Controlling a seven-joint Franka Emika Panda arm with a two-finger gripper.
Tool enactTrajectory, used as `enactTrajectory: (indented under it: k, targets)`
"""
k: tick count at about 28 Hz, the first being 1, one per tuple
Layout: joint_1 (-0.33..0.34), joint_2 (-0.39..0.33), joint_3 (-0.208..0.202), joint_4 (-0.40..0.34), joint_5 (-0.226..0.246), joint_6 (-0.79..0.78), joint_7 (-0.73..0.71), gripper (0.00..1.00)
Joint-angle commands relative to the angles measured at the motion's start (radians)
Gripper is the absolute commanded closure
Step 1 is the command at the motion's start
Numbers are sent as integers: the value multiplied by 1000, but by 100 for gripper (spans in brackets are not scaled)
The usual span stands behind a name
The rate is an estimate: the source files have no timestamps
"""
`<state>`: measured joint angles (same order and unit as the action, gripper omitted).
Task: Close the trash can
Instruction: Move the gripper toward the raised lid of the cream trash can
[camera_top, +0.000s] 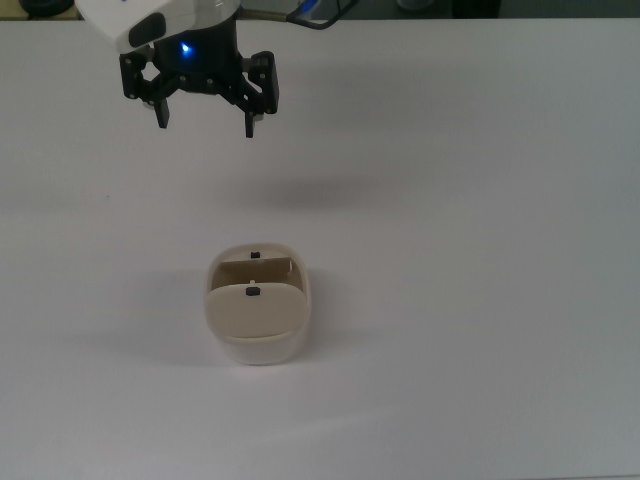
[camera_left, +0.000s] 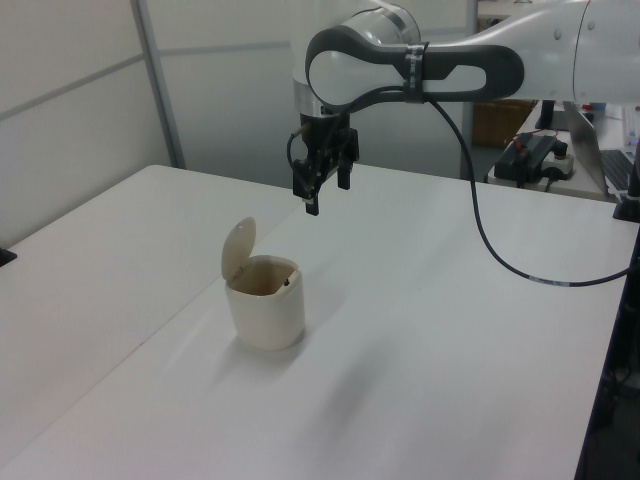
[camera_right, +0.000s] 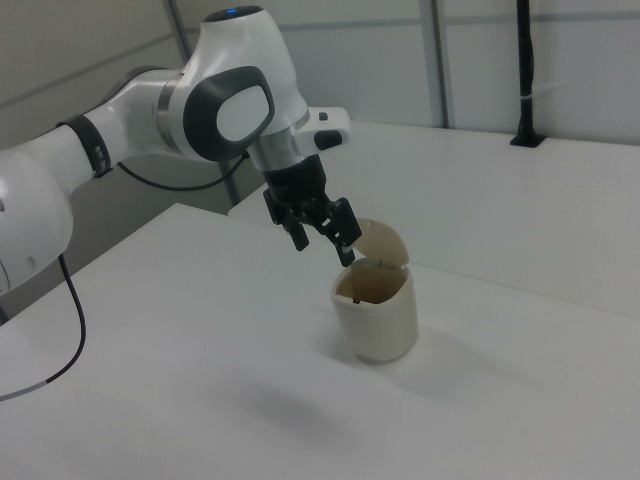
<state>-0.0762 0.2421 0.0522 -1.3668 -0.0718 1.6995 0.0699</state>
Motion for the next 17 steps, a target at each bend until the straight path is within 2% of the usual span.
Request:
enactTrajectory:
  k: [1, 9, 15, 17]
  targets:
    - [1, -18, -6, -18, 73, -11, 21, 0]
    - [0, -14, -8, -21, 87, 52, 19, 0]
    - [6, 29, -5, -23, 86, 156, 19, 0]
    - [10, 54, -2, -21, 78, 213, 21, 4]
